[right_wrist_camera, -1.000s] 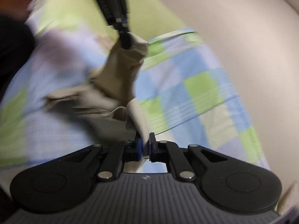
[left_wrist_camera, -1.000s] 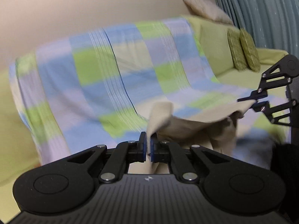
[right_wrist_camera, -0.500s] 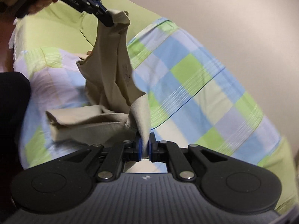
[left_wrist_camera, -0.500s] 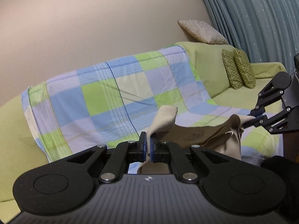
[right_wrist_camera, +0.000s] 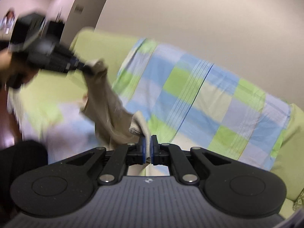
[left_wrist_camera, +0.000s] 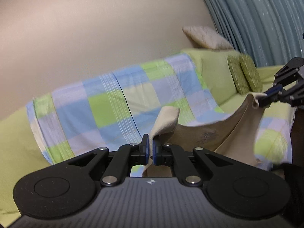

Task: Fold clothes
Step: 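Hold both straps and stretch the top apart between the grippers, then lay the top flat on the blanket and open both grippers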

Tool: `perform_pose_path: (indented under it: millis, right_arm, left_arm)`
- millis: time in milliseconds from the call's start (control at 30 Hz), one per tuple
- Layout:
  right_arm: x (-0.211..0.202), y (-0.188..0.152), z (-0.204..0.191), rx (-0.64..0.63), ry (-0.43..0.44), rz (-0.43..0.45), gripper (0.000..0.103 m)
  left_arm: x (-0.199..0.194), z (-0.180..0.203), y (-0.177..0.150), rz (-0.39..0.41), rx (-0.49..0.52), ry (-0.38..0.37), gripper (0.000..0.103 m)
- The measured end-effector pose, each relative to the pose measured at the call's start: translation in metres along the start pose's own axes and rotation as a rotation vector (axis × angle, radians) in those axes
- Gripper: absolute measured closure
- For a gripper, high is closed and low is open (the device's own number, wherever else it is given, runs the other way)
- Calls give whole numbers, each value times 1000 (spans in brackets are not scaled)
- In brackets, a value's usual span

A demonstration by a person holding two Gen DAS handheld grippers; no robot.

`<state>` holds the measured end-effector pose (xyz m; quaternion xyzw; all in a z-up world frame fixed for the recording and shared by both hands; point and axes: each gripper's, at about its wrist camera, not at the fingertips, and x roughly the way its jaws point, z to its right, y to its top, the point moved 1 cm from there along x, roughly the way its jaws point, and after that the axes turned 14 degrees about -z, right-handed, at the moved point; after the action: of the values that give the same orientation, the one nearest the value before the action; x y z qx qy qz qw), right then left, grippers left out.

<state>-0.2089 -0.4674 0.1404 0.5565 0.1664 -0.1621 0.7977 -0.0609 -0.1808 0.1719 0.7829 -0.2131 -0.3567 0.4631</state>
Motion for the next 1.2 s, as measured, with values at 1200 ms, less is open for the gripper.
perform_pose_path:
  millis: [1200]
  right_arm:
    - [452,-58,168,-23,-122,-336,102]
  left_arm:
    - [492,-56,-60,-485,58,-25,102]
